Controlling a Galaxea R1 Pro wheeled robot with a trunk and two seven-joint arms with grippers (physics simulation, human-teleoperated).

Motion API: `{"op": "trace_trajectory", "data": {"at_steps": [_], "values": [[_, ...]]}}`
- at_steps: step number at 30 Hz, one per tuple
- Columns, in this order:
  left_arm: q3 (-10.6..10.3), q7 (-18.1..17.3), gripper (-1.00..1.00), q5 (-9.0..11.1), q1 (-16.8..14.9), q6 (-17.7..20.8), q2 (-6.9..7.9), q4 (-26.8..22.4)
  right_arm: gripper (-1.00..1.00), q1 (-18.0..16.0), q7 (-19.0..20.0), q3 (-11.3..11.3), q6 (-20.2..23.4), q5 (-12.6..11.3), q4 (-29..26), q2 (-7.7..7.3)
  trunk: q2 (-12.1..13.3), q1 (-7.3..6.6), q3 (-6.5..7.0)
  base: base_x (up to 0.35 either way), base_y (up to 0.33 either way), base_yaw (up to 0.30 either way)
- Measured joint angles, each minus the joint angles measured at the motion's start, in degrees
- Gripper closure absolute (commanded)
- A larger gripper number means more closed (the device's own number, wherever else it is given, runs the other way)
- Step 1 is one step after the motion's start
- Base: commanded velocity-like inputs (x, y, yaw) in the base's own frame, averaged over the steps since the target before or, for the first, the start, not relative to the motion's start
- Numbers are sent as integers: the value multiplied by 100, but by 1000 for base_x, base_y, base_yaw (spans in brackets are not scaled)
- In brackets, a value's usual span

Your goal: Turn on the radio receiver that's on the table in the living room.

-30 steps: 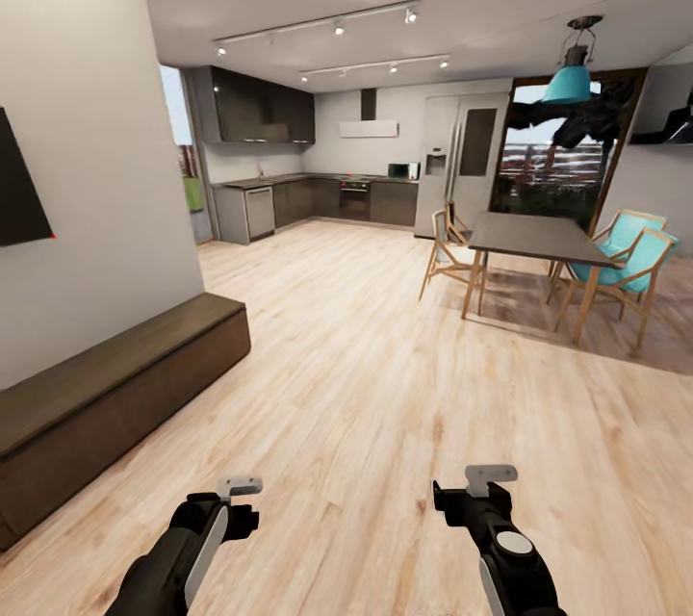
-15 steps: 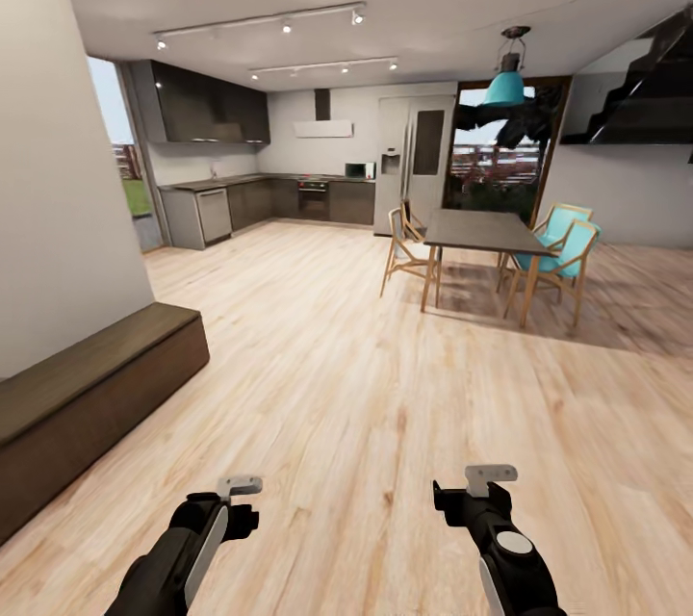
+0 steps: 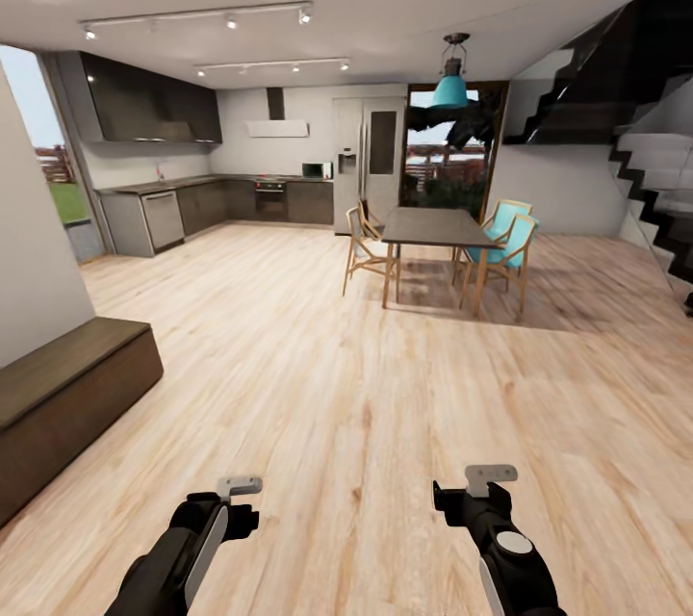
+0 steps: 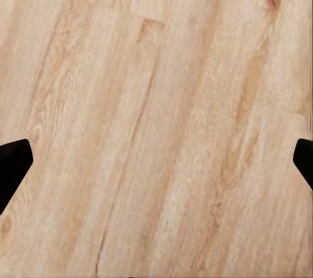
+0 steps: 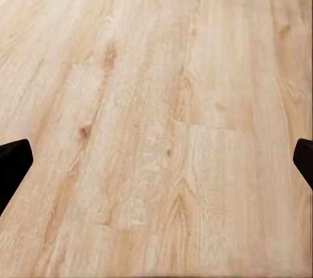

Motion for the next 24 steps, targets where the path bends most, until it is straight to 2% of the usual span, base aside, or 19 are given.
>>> {"op": "trace_trajectory", "data": {"at_steps": [24], "values": [[-8, 1, -100, 0, 0, -3, -5, 39, -100, 0, 1, 0, -1, 0, 0, 0, 0, 0, 0, 0, 0, -289]]}}
